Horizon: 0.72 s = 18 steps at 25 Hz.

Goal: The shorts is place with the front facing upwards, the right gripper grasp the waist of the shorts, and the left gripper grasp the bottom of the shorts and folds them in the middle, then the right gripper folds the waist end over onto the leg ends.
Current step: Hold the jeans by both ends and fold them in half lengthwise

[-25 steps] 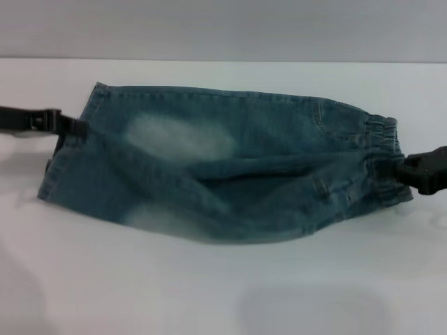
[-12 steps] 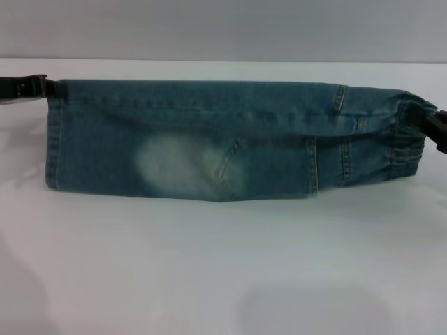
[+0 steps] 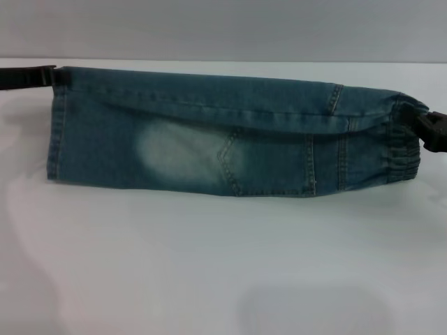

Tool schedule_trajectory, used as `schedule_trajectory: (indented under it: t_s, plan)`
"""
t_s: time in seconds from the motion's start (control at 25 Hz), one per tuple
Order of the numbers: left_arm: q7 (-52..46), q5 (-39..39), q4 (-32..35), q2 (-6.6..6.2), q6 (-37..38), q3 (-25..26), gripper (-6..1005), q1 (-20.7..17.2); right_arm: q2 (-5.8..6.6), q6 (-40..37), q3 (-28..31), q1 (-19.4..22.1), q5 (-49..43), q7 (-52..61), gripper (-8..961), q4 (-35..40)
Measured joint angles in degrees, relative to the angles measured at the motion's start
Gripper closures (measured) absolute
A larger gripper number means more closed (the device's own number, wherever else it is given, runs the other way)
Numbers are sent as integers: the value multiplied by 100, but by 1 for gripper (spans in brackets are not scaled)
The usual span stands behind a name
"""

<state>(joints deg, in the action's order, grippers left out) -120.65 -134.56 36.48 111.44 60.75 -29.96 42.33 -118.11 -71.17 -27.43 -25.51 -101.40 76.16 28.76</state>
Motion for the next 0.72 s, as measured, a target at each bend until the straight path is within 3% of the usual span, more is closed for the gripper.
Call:
schedule_trajectory:
  t_s: [0.72]
  plan:
    - [235, 34, 25, 256, -456, -141, 980, 202, -28, 367, 44, -153, 429, -363, 854, -276]
